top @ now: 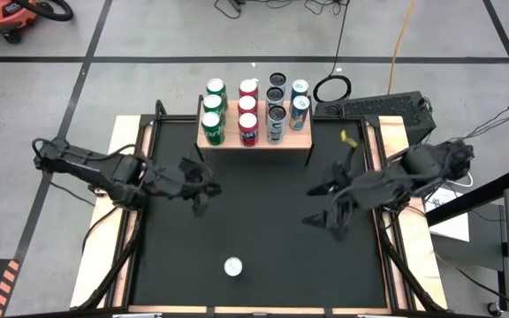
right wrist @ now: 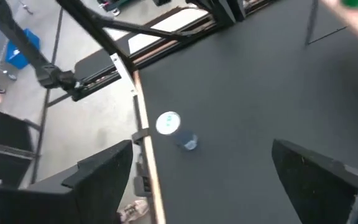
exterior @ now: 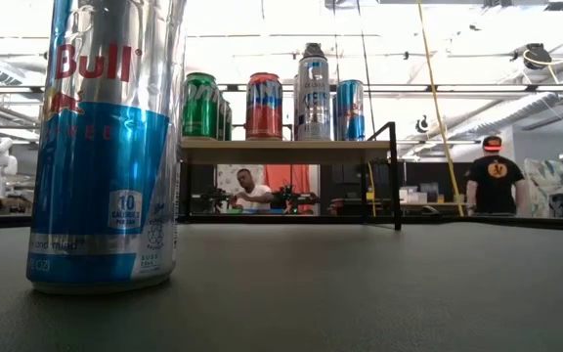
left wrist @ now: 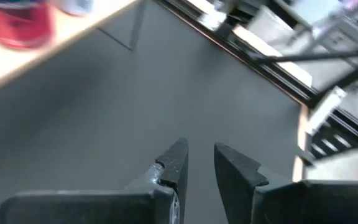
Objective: Place canned beverage on shelf
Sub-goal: Put the blue soda can on the shelf aligned with the other blue soda can
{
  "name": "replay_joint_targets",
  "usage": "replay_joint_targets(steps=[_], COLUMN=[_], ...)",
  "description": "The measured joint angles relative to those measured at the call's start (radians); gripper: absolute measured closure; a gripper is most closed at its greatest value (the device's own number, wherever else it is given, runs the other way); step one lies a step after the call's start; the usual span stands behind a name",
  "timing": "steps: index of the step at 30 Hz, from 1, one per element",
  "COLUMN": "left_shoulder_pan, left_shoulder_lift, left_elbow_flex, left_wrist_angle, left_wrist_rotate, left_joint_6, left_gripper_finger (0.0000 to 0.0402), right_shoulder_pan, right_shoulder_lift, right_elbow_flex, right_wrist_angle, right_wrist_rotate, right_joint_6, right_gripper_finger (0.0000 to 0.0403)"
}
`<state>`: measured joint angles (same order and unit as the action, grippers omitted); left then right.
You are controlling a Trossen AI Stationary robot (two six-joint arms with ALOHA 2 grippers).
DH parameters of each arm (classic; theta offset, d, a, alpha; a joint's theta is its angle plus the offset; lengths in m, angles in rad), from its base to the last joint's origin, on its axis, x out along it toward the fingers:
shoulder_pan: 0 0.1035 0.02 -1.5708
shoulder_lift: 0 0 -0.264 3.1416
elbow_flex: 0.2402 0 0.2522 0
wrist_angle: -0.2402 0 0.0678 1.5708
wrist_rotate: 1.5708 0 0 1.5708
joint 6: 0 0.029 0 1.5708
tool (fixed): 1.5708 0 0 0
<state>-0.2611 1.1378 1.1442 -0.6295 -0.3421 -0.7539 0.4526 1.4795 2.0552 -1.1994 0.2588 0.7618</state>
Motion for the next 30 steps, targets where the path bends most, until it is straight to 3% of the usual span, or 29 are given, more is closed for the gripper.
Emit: replay_joint_targets(steps=[15, 25, 30], left_shoulder_pan=[-0.388, -0.451, -0.451], left_shoulder_lift=[0.0, 0.0, 0.001], left_elbow_flex=[0.0, -0.001, -0.001], left_wrist_angle=[-0.006, -0.008, -0.016], left_wrist_rotate=[-0.07, -0.17, -0.179], left_joint_6=[-0.136, -0.18, -0.181], left_gripper_finger=[0.0321, 0.032, 0.032], right_shoulder_pan=[0.06, 0.059, 0.043], right_shoulder_lift=[0.252, 0.388, 0.454], right_elbow_flex=[0.0, 0.0, 0.0], right_wrist_angle=[0.307, 0.332, 0.391], right_wrist_rotate=[-0.002, -0.004, -0.103], right_joint_6=[0.045, -0.03, -0.076], right_gripper_finger=[0.004, 0.0032, 0.0015])
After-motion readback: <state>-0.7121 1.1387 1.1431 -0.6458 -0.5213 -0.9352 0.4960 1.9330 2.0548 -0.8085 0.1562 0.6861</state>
